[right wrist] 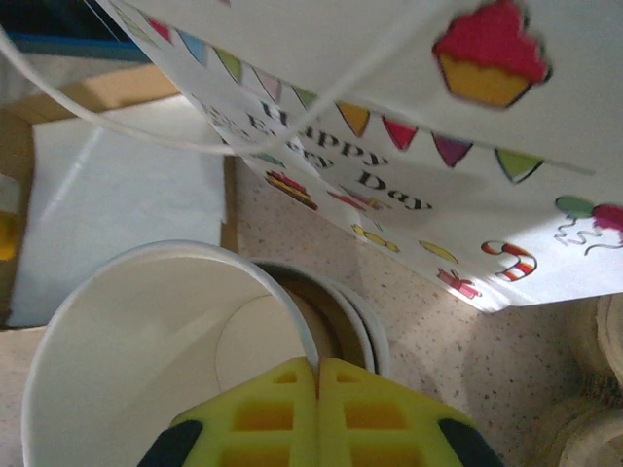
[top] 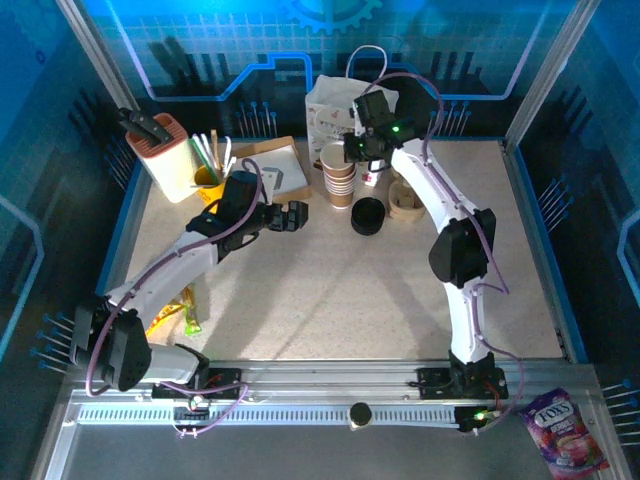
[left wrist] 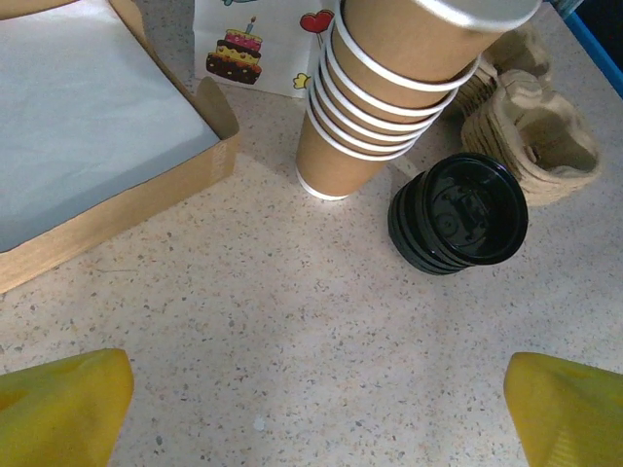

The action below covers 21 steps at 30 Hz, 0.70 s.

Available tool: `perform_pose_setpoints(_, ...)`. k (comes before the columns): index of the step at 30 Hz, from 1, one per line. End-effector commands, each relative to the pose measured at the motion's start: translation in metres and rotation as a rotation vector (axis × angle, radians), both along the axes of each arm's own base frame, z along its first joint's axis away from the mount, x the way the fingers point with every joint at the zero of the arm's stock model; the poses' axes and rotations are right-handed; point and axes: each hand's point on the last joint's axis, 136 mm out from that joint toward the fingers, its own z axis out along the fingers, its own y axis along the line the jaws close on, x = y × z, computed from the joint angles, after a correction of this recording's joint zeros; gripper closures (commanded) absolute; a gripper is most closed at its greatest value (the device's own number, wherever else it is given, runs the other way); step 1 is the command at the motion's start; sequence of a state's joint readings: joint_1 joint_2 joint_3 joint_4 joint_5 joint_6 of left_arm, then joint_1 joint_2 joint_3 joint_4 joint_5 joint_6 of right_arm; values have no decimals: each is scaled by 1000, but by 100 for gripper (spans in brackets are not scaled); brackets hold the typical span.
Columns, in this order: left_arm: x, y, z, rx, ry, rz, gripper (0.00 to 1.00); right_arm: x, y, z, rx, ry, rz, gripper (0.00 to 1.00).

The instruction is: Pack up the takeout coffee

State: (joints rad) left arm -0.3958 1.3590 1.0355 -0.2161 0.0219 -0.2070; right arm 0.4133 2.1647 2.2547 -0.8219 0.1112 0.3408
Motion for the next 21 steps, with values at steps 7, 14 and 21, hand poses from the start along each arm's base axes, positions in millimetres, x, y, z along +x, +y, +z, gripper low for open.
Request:
perform_pose_setpoints(7, 0, 2, 21, -16, -71, 14, 2, -12, -1, 64, 101, -97, 16, 100)
perform_pose_setpoints(14, -1, 7, 37, -110, -126, 57, 1, -43, -10, 130, 143, -211, 41, 100)
perform_pose_setpoints(21, -5, 50, 41, -298, -68, 188, 0, -100, -3, 117, 131, -179, 125, 100)
